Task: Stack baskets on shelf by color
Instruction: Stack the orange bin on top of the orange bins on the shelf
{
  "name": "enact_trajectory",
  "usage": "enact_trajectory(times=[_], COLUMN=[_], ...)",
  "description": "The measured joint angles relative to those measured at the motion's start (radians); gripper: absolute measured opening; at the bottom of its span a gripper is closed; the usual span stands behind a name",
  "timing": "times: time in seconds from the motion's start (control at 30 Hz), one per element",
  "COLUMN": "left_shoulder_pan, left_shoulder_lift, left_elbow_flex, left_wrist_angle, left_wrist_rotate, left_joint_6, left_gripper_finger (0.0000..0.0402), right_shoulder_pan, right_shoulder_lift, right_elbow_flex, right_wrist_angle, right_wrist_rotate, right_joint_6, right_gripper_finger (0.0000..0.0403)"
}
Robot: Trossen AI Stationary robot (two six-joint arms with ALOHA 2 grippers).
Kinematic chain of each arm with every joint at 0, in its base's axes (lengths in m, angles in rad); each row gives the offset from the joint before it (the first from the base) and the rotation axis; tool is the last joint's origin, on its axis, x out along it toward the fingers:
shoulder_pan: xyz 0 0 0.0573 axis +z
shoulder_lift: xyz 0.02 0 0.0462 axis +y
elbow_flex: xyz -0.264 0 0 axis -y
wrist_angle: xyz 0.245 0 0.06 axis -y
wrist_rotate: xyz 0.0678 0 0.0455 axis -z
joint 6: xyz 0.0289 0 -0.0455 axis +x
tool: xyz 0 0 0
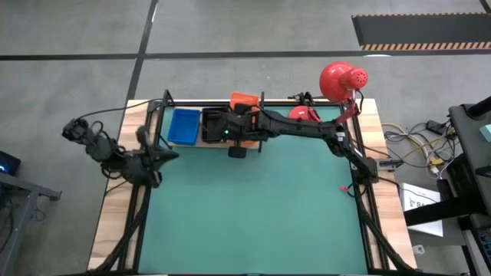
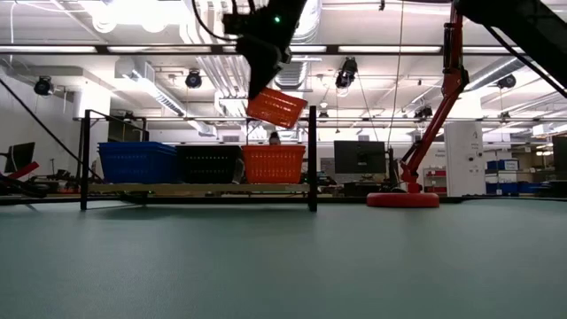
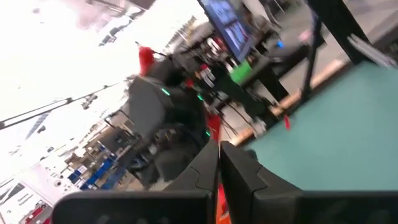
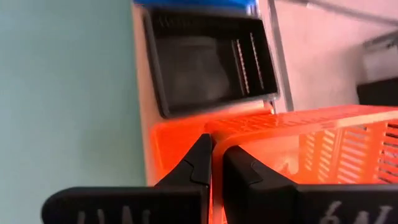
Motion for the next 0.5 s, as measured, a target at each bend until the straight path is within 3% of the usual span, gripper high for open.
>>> enact_trajectory(times=[0.27, 0.5], left_shoulder_pan=[0.0, 0.0], left_shoulder_lift=[-0.054, -0.065], left_elbow_flex=[-0.003, -0.007], left_wrist_angle=[-0.002, -0.002], left_wrist_rotate=[0.002, 0.004], left_joint_6=[-0.002, -0.003], left_gripper_finger=[0.0, 0.0], right_shoulder_pan=[-0.035, -0.051], right_shoulder_lift=[0.018, 0.059], right_elbow_flex=[-0.006, -0.007], right_wrist_angle=[-0.025, -0.021], right_wrist_rotate=[-0.076, -0.078], right_joint_6=[-0.002, -0.028], right_gripper_finger=[0.0008, 0.0009])
